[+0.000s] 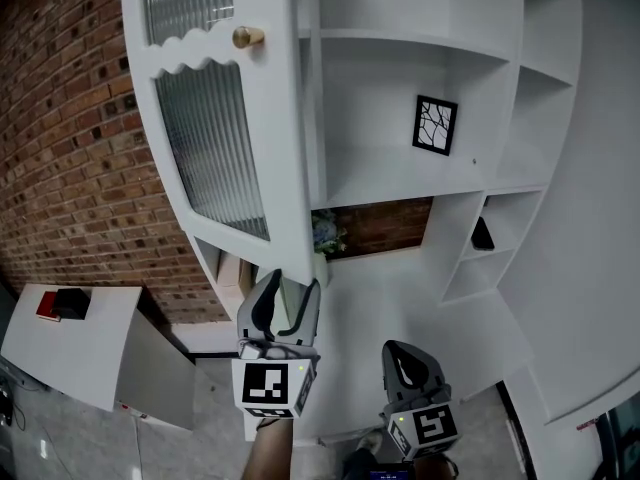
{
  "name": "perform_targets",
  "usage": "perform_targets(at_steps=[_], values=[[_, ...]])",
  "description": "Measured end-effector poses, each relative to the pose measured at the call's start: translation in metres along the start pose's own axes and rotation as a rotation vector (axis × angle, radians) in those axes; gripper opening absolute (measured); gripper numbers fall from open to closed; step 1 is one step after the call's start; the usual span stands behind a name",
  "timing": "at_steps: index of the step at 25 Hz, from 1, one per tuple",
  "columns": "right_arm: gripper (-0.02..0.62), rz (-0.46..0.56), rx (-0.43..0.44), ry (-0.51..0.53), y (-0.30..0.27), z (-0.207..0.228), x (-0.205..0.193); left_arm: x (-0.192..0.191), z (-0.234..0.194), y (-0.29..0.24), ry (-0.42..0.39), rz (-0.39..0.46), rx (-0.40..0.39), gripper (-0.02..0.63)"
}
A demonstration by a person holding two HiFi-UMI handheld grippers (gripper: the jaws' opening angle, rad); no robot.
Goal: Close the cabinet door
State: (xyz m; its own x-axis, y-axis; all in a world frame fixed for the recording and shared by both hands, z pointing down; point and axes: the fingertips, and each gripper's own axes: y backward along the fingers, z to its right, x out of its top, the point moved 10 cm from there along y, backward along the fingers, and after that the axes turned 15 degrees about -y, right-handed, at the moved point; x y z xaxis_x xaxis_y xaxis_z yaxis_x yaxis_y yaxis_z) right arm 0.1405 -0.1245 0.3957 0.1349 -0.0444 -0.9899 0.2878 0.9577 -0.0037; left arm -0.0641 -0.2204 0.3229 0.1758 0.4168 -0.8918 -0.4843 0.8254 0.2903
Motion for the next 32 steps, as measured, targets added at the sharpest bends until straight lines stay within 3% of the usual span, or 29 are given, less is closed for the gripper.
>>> perform_targets(at_steps=[3, 7, 14, 32], values=[[0.000, -0.001, -0.006, -0.005, -0.004, 0.007, 0.000, -0.004, 0.000, -0.007, -0.030, 0.000, -0.007, 0.213], [0.000, -0.004, -0.012, -0.008, -0.010, 0.014, -0.002, -0.005, 0.002, -0.017, 0.006, -0.001, -0.001, 0.213], [0.000, 0.010, -0.017, -0.008, -0.020, 0.022, 0.004, -0.013, 0.001, -0.037, -0.011, -0.005, -0.014, 0.202], [0.000, 0.006, -0.018, -0.004, -0.051, 0.040, 0.008, -0.026, -0.006, -0.073, -0.023, -0.001, 0.037, 0.141]])
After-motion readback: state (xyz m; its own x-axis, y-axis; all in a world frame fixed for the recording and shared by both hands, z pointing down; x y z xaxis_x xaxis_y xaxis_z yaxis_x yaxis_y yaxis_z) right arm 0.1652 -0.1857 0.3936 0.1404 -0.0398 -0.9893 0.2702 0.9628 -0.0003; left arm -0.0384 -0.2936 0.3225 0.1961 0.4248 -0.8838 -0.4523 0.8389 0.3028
